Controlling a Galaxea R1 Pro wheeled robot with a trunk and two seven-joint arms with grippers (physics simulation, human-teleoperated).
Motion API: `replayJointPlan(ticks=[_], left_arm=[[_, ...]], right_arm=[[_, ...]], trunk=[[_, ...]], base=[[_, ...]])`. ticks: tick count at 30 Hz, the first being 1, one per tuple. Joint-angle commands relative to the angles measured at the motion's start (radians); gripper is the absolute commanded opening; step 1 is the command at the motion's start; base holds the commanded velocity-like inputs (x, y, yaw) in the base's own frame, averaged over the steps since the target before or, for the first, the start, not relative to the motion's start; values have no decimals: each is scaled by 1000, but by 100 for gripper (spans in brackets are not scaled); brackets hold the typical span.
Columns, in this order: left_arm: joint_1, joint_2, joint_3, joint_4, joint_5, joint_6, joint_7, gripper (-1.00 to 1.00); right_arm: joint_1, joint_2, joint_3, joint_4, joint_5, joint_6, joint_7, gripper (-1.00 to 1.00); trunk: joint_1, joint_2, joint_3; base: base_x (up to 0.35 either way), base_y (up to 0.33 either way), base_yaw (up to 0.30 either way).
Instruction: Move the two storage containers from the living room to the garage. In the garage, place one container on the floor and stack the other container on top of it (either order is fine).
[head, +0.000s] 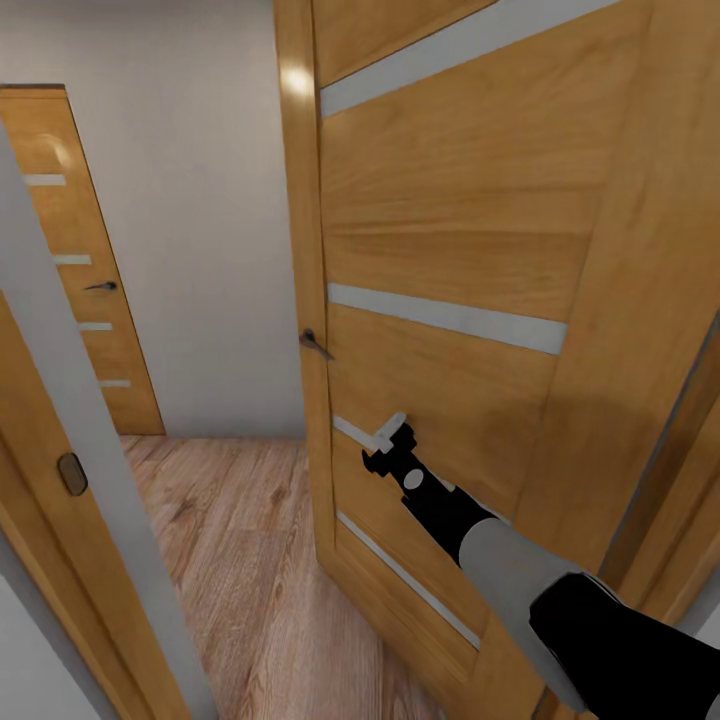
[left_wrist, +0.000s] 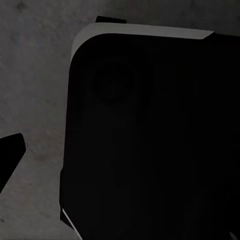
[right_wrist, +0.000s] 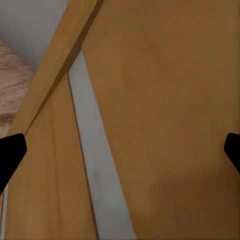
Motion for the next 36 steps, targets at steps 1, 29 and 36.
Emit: replayJointPlan(ticks=[1, 29, 36], left_arm=[[0, 0, 5, -1, 8, -1, 1, 100], [0, 1, 5, -1, 8, -1, 1, 100], [0, 0, 5, -1, 8, -1, 2, 100]], right_arm=[[0, 0, 0, 0, 10, 0, -10, 100], [19, 0, 0, 22, -32, 11, -18, 100], [19, 0, 0, 24, -57, 11, -20, 100]], trunk=[[0, 0, -1], [0, 0, -1], [0, 0, -1]], base=[[0, 0, 0], [0, 0, 0], [0, 0, 0]])
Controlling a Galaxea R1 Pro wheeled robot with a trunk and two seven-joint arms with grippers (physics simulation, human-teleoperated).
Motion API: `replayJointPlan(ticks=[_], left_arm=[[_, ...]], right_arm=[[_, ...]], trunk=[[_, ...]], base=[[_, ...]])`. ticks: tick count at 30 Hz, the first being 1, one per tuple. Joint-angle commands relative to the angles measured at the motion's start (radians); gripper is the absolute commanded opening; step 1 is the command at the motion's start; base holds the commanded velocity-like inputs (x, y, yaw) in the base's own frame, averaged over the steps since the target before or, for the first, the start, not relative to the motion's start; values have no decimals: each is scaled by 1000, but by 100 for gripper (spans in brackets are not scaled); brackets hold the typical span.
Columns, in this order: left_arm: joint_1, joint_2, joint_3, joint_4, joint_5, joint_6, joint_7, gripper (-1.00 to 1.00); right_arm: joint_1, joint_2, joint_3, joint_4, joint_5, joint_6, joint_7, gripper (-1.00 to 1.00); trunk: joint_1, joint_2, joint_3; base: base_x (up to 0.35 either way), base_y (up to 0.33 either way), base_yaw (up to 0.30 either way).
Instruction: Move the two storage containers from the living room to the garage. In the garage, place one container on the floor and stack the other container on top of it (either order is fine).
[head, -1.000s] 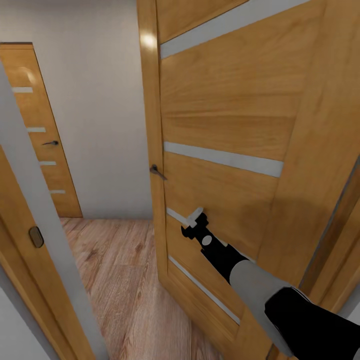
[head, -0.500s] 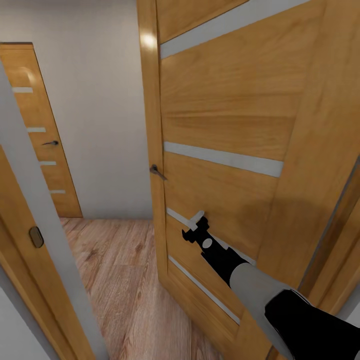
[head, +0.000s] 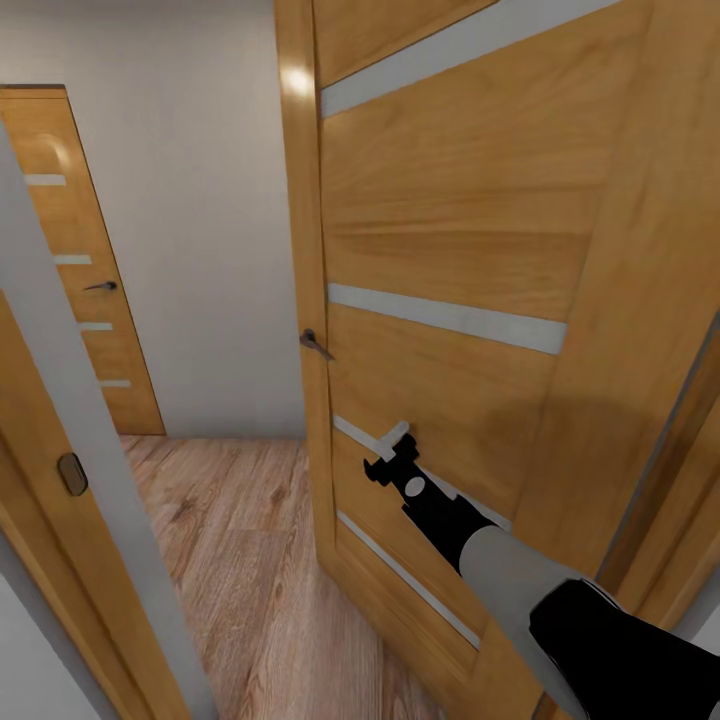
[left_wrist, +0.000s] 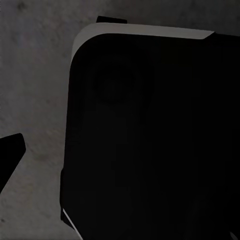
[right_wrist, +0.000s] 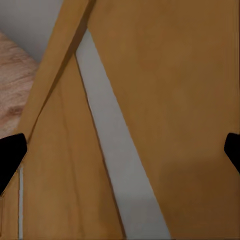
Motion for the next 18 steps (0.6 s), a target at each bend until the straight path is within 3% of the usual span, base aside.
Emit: replayJointPlan(ticks=[1, 7, 18], left_arm=[[0, 0, 5, -1, 8, 0, 0, 100], [0, -2, 5, -1, 8, 0, 0, 100], [0, -1, 5, -1, 8, 0, -1, 100]], right_arm=[[-1, 0, -10, 9, -10, -2, -16, 100], [-1, 0, -10, 70, -53, -13, -81, 100], [-1, 0, -9, 98, -62, -36, -171, 100]], trunk=[[0, 0, -1], [0, 0, -1], [0, 0, -1]], base=[[0, 0, 0], [0, 0, 0], [0, 0, 2]])
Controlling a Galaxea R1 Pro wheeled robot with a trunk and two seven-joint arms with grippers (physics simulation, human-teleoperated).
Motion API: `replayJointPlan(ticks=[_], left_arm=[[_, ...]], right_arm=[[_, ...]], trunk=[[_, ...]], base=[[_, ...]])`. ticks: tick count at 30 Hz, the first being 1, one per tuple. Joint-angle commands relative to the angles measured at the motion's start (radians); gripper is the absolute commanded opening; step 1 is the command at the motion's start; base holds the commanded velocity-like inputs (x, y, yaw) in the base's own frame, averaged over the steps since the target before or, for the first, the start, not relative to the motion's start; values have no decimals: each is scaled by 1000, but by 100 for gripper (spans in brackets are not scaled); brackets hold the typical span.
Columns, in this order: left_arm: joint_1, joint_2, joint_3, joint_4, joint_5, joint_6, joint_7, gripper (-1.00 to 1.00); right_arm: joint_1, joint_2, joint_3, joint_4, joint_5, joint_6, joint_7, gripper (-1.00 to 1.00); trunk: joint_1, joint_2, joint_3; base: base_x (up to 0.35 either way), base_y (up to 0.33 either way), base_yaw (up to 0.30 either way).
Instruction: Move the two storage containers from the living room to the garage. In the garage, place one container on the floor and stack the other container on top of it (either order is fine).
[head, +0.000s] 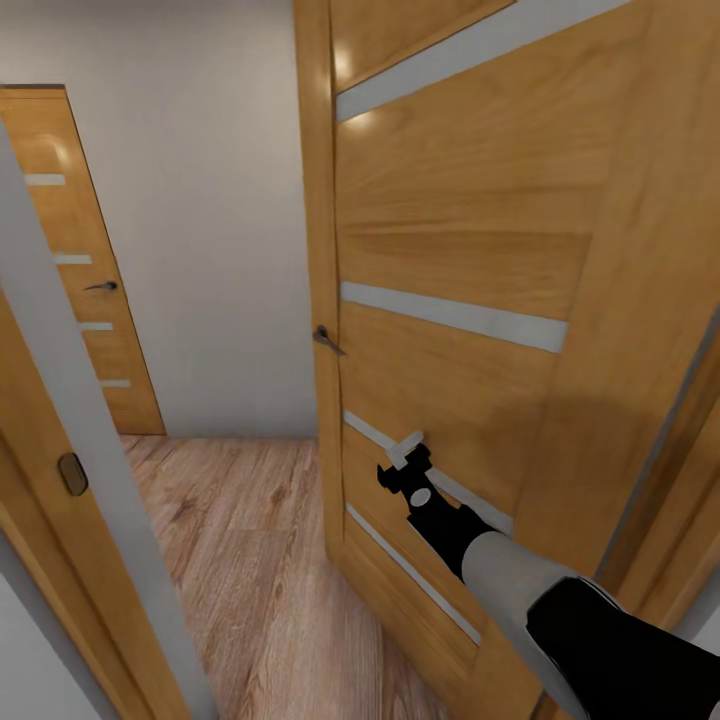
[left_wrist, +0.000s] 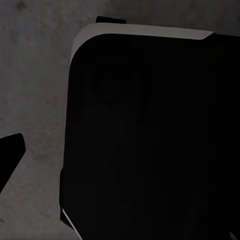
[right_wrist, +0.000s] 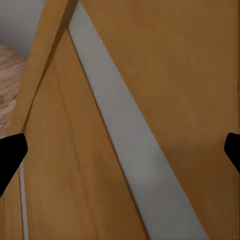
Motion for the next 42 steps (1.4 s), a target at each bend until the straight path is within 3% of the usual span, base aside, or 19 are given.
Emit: replayJointPlan(ticks=[1, 10, 24, 31, 42], left_arm=[[0, 0, 5, -1, 8, 0, 1, 100], [1, 0, 5, -1, 8, 0, 1, 100], [1, 0, 5, -1, 8, 0, 1, 100], [1, 0, 5, -1, 8, 0, 1, 100], [1, 0, 5, -1, 8, 0, 1, 100]], right_arm=[[-1, 0, -20, 4, 11, -1, -64, 100], [-1, 0, -20, 5, 11, 0, -78, 100], [3, 0, -21, 8, 11, -7, -107, 100], [50, 0, -20, 7, 17, -111, -197, 100], [58, 0, -18, 6, 16, -136, -209, 100]], trunk=[[0, 0, -1], [0, 0, -5], [0, 0, -5], [0, 0, -5], [0, 0, -5]], base=[[0, 0, 77], [0, 0, 197], [0, 0, 16], [0, 0, 0], [0, 0, 0]])
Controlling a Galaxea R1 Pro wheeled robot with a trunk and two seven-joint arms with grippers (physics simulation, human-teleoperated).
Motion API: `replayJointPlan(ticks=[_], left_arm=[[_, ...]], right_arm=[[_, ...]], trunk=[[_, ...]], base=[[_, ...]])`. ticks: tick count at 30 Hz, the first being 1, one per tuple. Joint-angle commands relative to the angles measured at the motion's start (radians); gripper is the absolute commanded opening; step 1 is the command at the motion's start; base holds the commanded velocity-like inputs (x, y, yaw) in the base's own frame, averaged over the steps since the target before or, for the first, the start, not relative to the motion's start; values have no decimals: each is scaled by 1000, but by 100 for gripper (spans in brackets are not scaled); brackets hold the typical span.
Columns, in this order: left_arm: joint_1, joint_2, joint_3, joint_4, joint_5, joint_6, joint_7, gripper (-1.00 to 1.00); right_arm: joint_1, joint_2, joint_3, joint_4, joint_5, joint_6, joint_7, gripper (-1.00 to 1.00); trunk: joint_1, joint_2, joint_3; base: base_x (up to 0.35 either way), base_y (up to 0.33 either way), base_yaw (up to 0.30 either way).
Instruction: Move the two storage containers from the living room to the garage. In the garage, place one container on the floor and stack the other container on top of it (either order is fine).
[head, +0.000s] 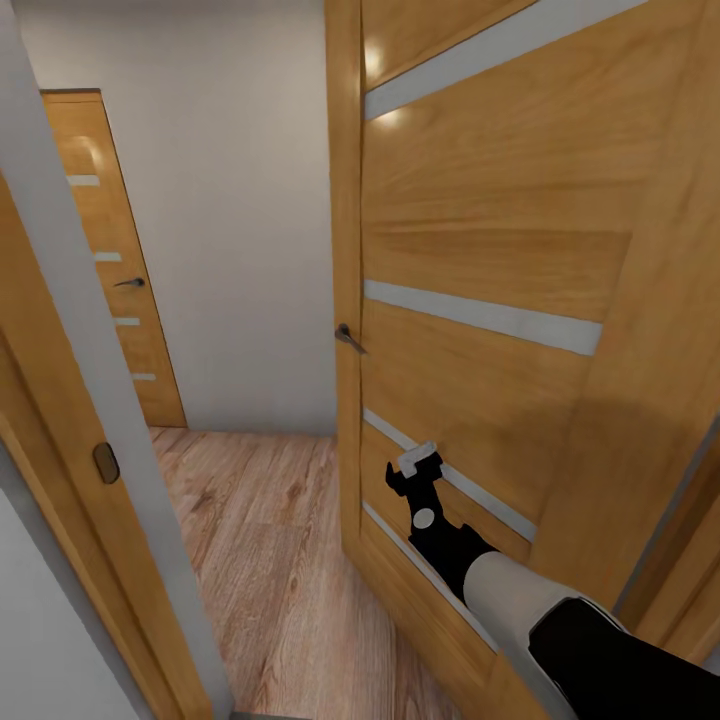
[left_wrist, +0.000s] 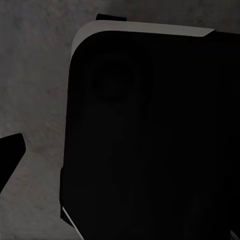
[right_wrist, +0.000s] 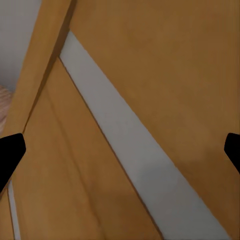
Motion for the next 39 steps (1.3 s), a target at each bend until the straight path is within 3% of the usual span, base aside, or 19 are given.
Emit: replayJointPlan(ticks=[1, 28, 39], left_arm=[[0, 0, 5, -1, 8, -1, 1, 100], [0, 0, 5, -1, 8, -1, 1, 100], [-1, 1, 5, -5, 8, -1, -1, 100]], right_arm=[[-1, 0, 0, 2, 9, 0, -5, 100], [-1, 0, -2, 3, 4, 8, -26, 100], [-2, 0, -1, 5, -1, 53, -29, 100]], trunk=[[0, -1, -1], [0, -1, -1], [0, -1, -1]], base=[[0, 0, 0], [0, 0, 53], [0, 0, 0]])
